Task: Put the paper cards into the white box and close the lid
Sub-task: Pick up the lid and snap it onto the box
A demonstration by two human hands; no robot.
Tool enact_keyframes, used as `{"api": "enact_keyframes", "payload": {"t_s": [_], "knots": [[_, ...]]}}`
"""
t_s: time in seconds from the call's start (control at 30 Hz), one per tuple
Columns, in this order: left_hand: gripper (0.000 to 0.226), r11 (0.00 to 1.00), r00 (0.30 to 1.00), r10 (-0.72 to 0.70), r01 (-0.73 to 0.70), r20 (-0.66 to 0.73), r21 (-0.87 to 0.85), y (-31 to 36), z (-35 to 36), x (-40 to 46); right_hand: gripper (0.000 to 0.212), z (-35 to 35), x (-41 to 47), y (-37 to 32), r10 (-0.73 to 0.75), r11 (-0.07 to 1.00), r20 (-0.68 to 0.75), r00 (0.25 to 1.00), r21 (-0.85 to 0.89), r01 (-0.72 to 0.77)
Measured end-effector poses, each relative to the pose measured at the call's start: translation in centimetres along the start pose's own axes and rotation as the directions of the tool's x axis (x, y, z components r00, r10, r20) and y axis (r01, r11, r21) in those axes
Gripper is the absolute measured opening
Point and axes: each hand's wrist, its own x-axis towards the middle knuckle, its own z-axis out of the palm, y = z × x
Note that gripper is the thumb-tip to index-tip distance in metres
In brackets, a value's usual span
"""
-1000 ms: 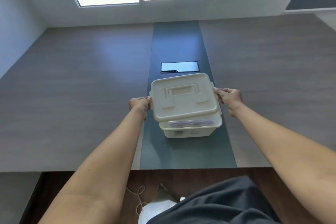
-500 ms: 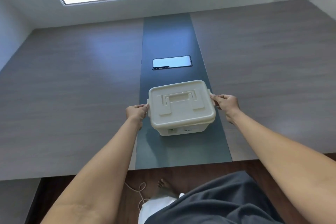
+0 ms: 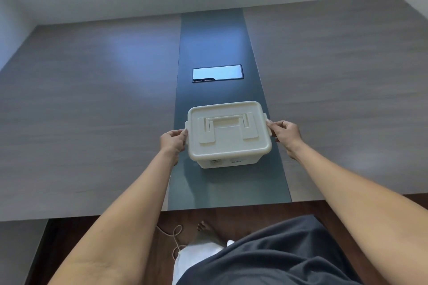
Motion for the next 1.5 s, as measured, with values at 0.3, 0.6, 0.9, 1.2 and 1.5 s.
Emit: {"api": "enact_keyframes", "payload": {"t_s": [0.3,0.6,0.9,1.2,1.5], "knots": [[0.018,0.996,0.995,-0.080,0.078,0.061,0.044,0.3,0.5,-0.6,0.037,0.3,0.2,0.3,0.125,0.987,0.112,0.986,0.090,-0.136],[0.025,0.990,0.987,-0.138,0.139,0.080,-0.003,1.0,0.6,-1.0,0.037,-0.2,0.5,-0.6,0.222,0.957,0.175,0.959,0.148,-0.248],[0.030,0.991,0.993,0.098,-0.104,0.073,0.084,1.5,0.9,-1.9,0.036,-0.8,1.0,-2.5,0.130,0.990,0.113,0.985,-0.066,-0.123],[0.026,0.951,0.978,0.201,-0.181,-0.060,0.250,1.3,1.9,-0.7,0.024,-0.3,1.4,-3.1,0.019,0.959,0.078,0.997,-0.284,0.004],[0.023,0.940,0.967,0.234,-0.198,-0.102,0.279,2.1,2.7,1.2,0.011,1.6,2.1,-4.1,-0.097,0.907,0.021,0.995,-0.410,0.097]]}}
